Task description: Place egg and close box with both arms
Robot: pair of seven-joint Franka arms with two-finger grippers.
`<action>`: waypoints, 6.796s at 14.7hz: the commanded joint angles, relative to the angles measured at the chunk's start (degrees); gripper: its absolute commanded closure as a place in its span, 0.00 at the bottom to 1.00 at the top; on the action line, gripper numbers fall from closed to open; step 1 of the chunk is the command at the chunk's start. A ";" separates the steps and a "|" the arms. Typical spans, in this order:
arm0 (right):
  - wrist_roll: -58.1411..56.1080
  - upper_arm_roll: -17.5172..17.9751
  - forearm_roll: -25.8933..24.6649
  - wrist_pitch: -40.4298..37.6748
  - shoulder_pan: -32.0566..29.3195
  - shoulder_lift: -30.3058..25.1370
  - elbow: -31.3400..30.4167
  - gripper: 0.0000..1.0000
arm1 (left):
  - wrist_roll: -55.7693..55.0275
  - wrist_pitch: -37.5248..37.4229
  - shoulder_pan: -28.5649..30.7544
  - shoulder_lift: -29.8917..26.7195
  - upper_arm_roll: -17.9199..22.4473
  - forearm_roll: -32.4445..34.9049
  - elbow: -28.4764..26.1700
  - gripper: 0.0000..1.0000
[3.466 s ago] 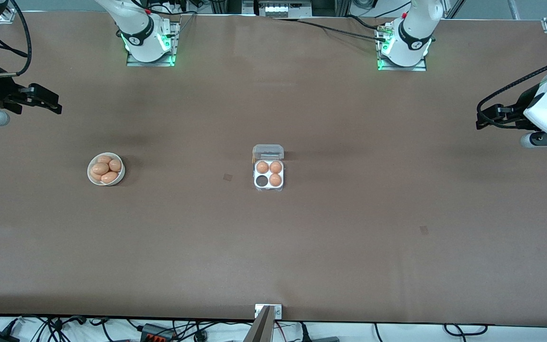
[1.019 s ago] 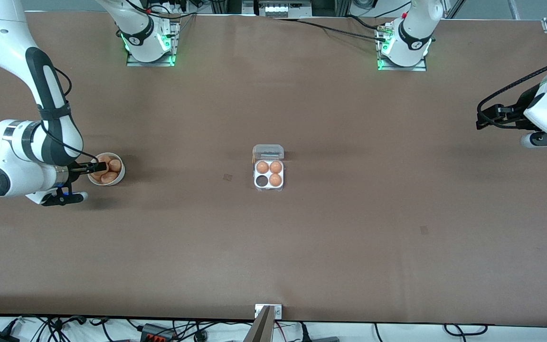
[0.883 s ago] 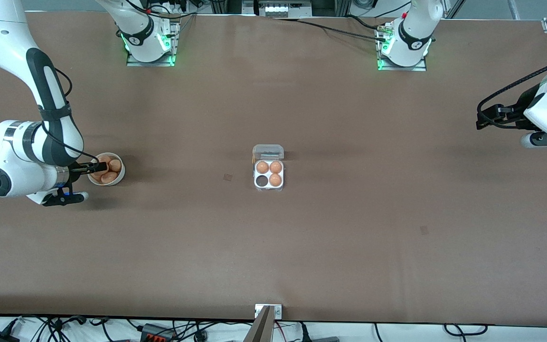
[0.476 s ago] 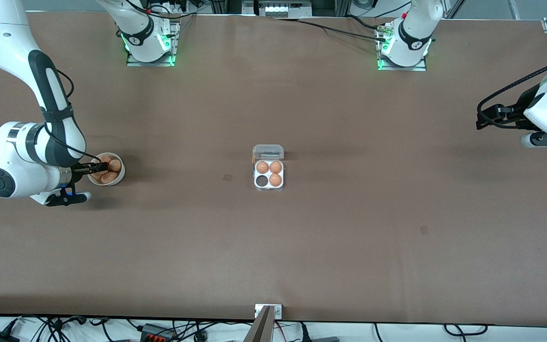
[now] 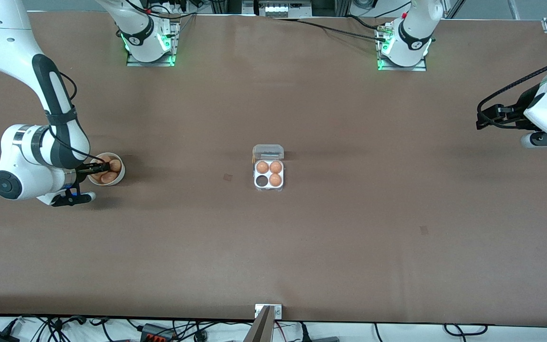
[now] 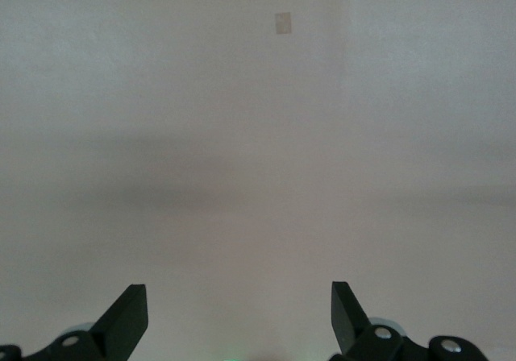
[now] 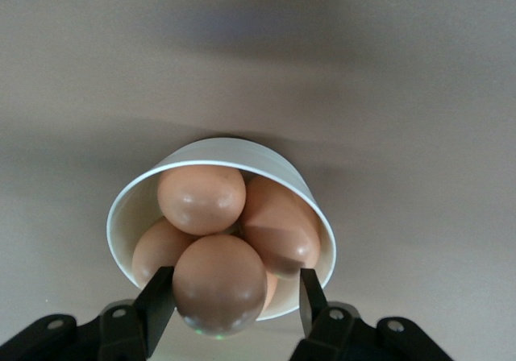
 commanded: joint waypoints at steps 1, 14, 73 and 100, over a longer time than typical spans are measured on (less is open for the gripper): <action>-0.18 0.26 -0.26 -0.29 0.62 0.34 1.20 0.56 | 1.22 -0.75 0.15 0.89 0.07 -0.42 1.71 0.00; 12.61 0.17 -0.34 -8.29 14.74 -6.34 13.07 0.67 | 1.22 -0.75 0.24 0.89 0.07 -0.42 1.71 0.00; 35.56 -0.53 1.05 -8.70 27.72 -9.67 16.14 0.00 | 1.13 -0.75 0.15 1.07 -0.02 -0.51 1.71 0.00; 15.03 -0.71 3.17 -16.03 6.34 -35.87 1.99 0.00 | -0.70 -11.03 -1.17 1.42 -5.20 -7.01 2.24 0.00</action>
